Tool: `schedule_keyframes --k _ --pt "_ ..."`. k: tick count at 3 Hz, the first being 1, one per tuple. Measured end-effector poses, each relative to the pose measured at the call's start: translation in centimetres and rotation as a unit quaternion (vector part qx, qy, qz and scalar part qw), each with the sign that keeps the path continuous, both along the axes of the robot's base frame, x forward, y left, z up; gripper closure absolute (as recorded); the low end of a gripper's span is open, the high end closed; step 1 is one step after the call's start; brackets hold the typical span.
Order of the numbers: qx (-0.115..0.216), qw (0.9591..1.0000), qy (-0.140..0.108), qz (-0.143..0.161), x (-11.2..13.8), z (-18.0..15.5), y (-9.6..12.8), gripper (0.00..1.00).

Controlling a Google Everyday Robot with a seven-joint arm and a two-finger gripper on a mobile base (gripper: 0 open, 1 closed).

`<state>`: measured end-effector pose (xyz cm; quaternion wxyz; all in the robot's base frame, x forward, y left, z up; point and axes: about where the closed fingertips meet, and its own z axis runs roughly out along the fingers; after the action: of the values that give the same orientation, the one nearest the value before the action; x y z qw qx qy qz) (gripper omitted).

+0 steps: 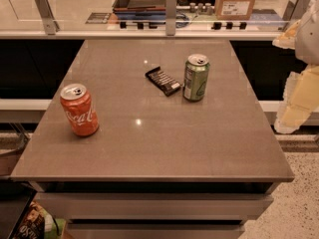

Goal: Pick coke can

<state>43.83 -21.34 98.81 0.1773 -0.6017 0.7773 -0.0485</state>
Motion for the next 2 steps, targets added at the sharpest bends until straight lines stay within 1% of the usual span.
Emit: schedule_keyframes --k 1,2 --pt "0.0 1.0 -0.001 0.0 0.0 0.1 0.0 0.0" --pt "0.026 0.9994 -0.022 0.012 -0.5 0.4 1.2 0.0"
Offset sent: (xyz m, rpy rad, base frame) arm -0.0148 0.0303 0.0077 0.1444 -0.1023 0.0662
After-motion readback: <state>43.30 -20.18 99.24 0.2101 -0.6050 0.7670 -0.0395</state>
